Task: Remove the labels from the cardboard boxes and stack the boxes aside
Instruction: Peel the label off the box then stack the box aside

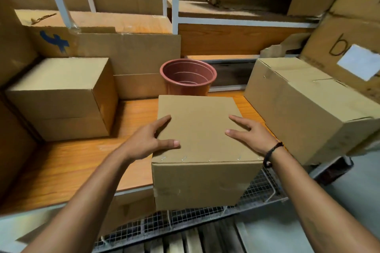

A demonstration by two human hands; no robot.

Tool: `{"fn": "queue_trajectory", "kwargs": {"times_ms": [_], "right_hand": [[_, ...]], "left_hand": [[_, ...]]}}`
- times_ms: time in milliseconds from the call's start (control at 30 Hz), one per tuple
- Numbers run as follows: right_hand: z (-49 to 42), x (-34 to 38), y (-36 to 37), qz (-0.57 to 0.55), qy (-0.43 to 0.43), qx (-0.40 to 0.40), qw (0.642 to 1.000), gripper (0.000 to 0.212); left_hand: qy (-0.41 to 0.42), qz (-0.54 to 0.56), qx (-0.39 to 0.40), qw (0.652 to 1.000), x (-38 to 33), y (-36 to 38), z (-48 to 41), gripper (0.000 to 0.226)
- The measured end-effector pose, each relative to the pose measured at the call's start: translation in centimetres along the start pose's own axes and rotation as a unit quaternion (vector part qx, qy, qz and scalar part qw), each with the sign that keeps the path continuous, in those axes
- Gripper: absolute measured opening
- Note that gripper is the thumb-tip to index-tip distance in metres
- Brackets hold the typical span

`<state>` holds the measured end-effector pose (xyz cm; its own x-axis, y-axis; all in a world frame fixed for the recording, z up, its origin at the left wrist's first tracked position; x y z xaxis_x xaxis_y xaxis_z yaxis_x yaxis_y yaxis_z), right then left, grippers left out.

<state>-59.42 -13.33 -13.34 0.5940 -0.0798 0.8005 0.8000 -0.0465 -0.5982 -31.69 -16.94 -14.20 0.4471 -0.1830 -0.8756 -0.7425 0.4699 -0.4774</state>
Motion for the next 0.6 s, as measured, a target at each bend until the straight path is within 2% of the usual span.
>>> {"fn": "queue_trajectory", "kwargs": {"times_ms": [200, 267, 367, 500, 533, 600], "right_hand": [[0.6, -4.6, -8.4, -0.017, -0.005, -0.043, 0.999, 0.066], [0.0, -6.2, -10.4, -0.018, -0.002, -0.043, 0.999, 0.069], [-1.3, -8.0, -12.0, -0.020, 0.000, -0.037, 0.999, 0.072], [-3.2, -9.3, -12.0, -0.031, 0.001, -0.023, 0.999, 0.072], [-3.6, -9.6, -11.9, -0.034, 0.001, -0.022, 0.999, 0.071], [-4.3, -9.9, -11.6, -0.037, 0.003, -0.022, 0.999, 0.069]], "left_hand": [[0.023, 0.003, -0.013, 1.000, -4.3, 7.6, -3.9, 0.111], [0.020, 0.002, -0.018, 1.000, -5.0, 9.8, -5.3, 0.104], [0.018, 0.017, -0.044, 0.999, -6.0, 11.5, -6.9, 0.091], [0.008, 0.077, -0.059, 0.995, -6.3, 11.8, -7.4, 0.086], [0.011, 0.102, -0.065, 0.993, -6.4, 11.9, -7.0, 0.090], [0.029, 0.128, -0.104, 0.986, -5.9, 11.6, -6.0, 0.112]]}}
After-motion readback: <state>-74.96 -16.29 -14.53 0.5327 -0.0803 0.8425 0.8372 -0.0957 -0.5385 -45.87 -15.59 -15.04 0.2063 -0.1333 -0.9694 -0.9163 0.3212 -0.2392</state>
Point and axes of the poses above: each hand's wrist, its own z-axis away from the middle knuckle, its own y-axis out of the palm, x = y × z, the point moved 10 cm from there along -z, towards the middle knuckle
